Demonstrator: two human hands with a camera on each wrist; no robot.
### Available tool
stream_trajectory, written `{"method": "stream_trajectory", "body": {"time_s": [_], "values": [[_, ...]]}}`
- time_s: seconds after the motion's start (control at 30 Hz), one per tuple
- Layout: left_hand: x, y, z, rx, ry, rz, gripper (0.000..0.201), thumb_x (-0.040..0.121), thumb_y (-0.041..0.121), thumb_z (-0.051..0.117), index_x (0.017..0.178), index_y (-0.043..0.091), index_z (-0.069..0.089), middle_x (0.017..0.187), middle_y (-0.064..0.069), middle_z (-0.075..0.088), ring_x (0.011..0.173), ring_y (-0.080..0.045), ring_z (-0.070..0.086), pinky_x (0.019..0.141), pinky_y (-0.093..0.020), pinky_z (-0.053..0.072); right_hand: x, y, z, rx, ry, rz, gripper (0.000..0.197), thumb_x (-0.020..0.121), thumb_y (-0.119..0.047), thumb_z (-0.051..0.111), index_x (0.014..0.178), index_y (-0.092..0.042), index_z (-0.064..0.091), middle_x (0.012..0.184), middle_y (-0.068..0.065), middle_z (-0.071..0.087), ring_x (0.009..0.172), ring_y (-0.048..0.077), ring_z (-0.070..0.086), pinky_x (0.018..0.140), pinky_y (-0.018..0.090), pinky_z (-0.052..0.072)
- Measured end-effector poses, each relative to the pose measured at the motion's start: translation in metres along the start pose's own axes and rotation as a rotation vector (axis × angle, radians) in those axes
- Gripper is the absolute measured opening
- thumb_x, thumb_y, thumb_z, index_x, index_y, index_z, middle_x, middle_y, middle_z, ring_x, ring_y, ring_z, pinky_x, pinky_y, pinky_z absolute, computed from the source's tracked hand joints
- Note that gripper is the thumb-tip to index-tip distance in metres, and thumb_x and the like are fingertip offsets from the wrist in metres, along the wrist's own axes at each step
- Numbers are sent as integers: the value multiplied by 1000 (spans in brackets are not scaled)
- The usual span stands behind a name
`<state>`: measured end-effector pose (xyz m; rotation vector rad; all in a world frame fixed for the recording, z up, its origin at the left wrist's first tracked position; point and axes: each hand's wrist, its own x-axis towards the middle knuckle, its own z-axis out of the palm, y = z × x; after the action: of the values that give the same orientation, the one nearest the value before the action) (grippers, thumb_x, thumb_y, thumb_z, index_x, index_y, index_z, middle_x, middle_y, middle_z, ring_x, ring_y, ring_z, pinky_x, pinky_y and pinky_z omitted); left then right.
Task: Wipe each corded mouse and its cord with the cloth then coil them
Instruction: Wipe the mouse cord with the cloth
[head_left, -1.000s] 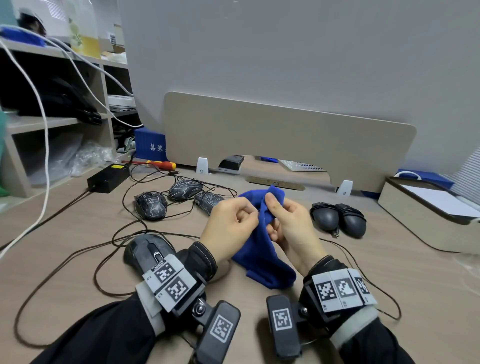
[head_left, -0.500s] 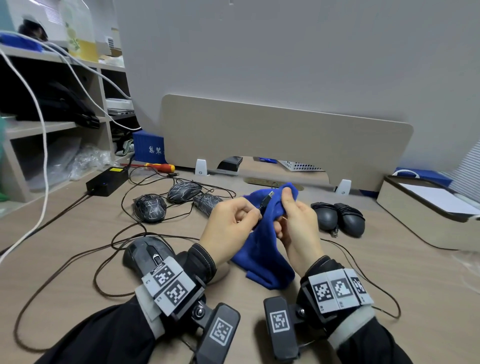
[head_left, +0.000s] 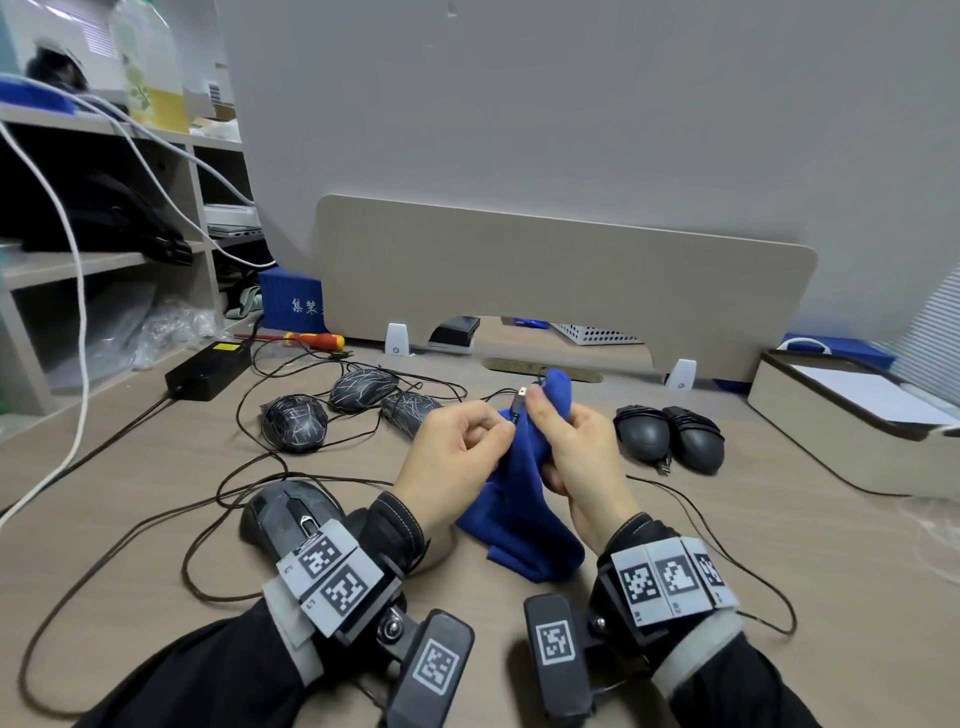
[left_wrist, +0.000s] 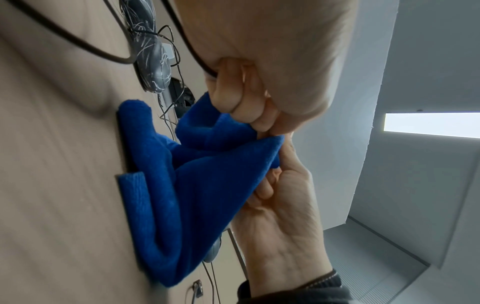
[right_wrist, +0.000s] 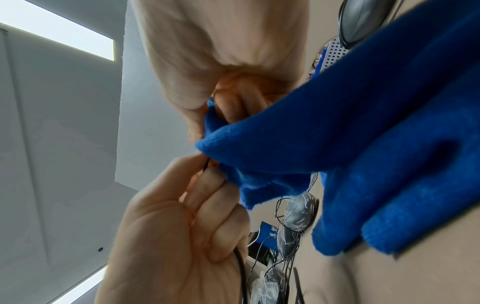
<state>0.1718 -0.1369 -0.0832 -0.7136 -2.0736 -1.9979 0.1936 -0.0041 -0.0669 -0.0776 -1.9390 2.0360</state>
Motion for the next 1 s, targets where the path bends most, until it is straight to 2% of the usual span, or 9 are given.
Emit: {"method": "stream_trajectory", "body": {"time_s": [0.13, 0.27, 0.37, 0.5, 0.57, 0.67, 0.77, 0.87, 1.0], "values": [[1, 1, -3, -23, 13, -42, 22, 96, -4, 50, 77, -3, 61, 39, 11, 40, 33, -3, 30, 38, -12, 25, 9, 2, -10, 175, 126, 60, 38, 101, -42, 53, 75, -14, 51, 51, -4, 34, 41, 10, 29, 41, 22, 24], [-1, 5, -3, -87, 13, -90, 25, 99, -1, 47, 76, 0, 58, 40, 10, 37, 33, -3, 28, 35, -14, 22, 6, -4, -5, 226, -34, 143, 56, 105, -52, 35, 88, -4, 59, 48, 4, 41, 37, 16, 31, 43, 23, 23], [-1, 7, -4, -126, 8, -114, 29, 101, 0, 45, 72, 2, 51, 42, 11, 37, 35, -2, 26, 35, -13, 20, 1, -4, 0, 187, -183, 101, 43, 106, -39, 41, 90, -4, 58, 53, 5, 39, 37, 14, 32, 38, 20, 25], [-1, 2, -4, -30, -43, -58, 32, 98, -4, 47, 68, 5, 53, 44, 10, 36, 37, -4, 29, 38, -14, 25, -6, -10, -3, -17, -244, -42, 18, 102, -19, 53, 95, -5, 62, 49, -10, 47, 37, 2, 36, 36, 15, 27], [-1, -1, -3, -20, -68, -35, 31, 98, -1, 50, 68, 6, 54, 44, 11, 38, 38, -4, 31, 42, -15, 31, -7, -10, 0, -33, -207, -33, 20, 103, -18, 52, 91, -5, 61, 47, -12, 50, 35, 0, 41, 36, 12, 29], [0, 0, -3, -42, -65, -14, 23, 95, 5, 55, 74, 1, 59, 46, 8, 49, 41, -6, 38, 52, -19, 39, -1, -4, 2, -6, -23, 13, 35, 103, -31, 52, 76, -8, 50, 47, -3, 38, 33, 5, 31, 34, 16, 23], [0, 1, -4, -40, -44, -52, 23, 97, -5, 50, 78, -1, 61, 41, 10, 45, 35, -2, 31, 40, -11, 27, 10, -1, -12, 141, 126, 87, 40, 104, -39, 47, 72, -15, 46, 46, -5, 32, 36, 8, 25, 36, 19, 19], [0, 0, -4, -41, -21, -105, 19, 98, -3, 50, 84, -8, 61, 38, 10, 38, 33, -3, 27, 36, -13, 23, 10, -3, -13, 116, 9, 112, 41, 102, -47, 47, 76, -16, 54, 54, -2, 39, 44, 11, 30, 40, 21, 20], [1, 4, -5, -106, -48, -147, 26, 103, 7, 46, 83, -4, 60, 41, -1, 47, 32, -11, 34, 34, -15, 24, 1, -5, -6, 43, -130, -27, 34, 101, -24, 56, 68, -18, 54, 53, -4, 35, 40, 7, 26, 39, 19, 19]]}}
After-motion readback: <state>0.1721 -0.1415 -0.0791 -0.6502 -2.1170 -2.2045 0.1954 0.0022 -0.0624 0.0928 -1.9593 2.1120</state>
